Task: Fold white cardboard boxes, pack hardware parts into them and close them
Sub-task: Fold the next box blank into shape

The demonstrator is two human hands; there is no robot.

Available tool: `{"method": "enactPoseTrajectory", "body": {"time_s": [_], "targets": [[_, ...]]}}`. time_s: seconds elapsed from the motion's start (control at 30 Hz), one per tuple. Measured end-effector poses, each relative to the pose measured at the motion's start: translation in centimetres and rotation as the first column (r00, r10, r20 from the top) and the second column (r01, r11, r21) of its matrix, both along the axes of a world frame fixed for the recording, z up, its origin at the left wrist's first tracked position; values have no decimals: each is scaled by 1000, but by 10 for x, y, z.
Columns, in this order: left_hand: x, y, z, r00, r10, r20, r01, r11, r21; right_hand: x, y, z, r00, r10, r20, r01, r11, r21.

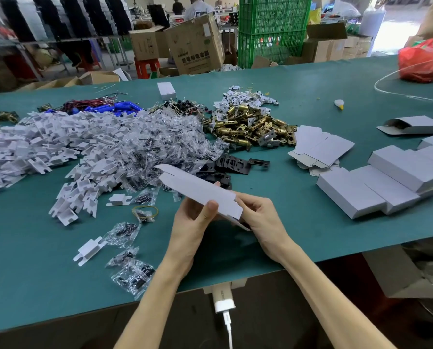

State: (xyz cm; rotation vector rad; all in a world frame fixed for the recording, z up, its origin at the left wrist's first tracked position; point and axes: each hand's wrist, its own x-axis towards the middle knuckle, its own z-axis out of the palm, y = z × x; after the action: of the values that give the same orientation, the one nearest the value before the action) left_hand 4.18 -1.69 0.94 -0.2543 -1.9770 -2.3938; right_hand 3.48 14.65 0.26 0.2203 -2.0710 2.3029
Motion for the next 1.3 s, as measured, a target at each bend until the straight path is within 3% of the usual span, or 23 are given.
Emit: {"method": "enactPoseTrajectory", "body": {"time_s": [0.23, 0.47, 0.67, 1.1, 1.3], "targets": [[-3, -2, -1, 988, 141, 62, -144, 989, 43, 4, -3, 1, 988, 151, -19, -143, 964, 222], [-8, -3, -5, 966, 192, 171, -204, 977, 55, 2, 2, 3, 995, 99, 14, -98, 995, -24], [-6, 2, -11, 995, 68, 74, -54, 983, -176, 1, -2, -1, 997, -5, 71, 2, 999, 35], [-10, -1, -17, 985, 158, 64, -145, 974, -173, 2, 1, -4, 995, -59, 82, 69, 991, -118], [-12, -4, -21, 967, 247, 68, -234, 960, -155, -1, -1, -4, 997, -9, 73, 15, 996, -89]]}}
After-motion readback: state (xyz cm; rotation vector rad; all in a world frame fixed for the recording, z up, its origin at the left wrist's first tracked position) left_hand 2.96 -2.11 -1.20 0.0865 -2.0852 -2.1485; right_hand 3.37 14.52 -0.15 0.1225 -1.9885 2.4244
